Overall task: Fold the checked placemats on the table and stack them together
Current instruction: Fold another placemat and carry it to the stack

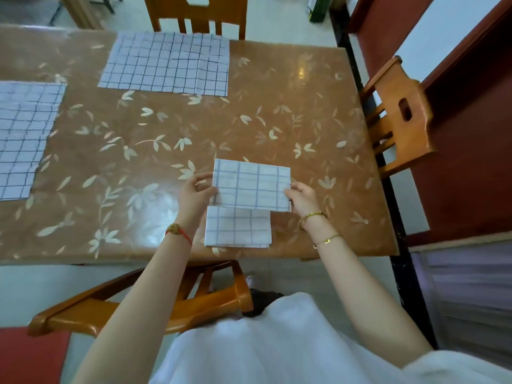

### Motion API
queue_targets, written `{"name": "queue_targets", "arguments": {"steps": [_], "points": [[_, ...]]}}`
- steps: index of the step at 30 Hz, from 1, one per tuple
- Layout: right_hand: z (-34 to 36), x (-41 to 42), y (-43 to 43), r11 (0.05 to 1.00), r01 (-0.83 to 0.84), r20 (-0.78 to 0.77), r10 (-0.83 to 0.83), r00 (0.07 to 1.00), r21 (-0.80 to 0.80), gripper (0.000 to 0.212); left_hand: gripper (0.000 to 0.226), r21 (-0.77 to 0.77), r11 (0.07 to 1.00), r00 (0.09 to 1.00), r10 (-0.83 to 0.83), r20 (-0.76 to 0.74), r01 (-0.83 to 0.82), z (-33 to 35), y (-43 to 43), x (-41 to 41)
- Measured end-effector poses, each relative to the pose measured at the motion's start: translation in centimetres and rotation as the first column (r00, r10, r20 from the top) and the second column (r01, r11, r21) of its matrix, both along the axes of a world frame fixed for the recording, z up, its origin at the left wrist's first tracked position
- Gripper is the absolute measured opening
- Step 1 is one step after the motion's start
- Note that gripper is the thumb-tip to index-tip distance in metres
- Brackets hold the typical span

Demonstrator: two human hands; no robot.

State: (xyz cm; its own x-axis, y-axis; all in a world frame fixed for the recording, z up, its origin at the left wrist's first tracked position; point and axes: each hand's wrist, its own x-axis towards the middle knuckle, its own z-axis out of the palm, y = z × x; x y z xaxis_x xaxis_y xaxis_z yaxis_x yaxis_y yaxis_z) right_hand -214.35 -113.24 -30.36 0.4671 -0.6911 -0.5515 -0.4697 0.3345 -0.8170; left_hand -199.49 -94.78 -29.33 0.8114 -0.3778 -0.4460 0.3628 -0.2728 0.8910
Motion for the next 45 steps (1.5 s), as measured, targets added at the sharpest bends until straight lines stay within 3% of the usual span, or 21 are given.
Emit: {"name": "queue_targets", "arguments": {"steps": [7, 18, 31, 45], "points": [[-3.6, 3.5, -2.7, 0.996, -0.052, -0.112, 0.044, 0.993, -0.066, 0.017, 0.024, 0.156, 0.987, 0.999, 0.040, 0.021, -0.043, -3.3, -1.7, 2.7], [-8.3, 6.8, -3.1, 0.994, -0.103, -0.269, 0.091, 0.959, -0.030, 0.024, 0.039, 0.266, 0.964, 0.994, 0.041, -0.101, -0.013, -8.6, -2.3, 5.1], [-10.5, 7.1, -3.0, 0.990, -0.114, -0.309, 0.085, 0.947, -0.078, 0.018, 0.041, 0.250, 0.965, 0.990, 0.104, -0.100, -0.076, -9.7, -2.0, 5.7], [-10.1, 6.3, -2.1, 0.990, -0.071, -0.345, 0.024, 0.938, -0.122, 0.019, 0.039, 0.301, 0.954, 0.999, 0.016, -0.039, -0.004, -10.4, -1.2, 5.6]]}}
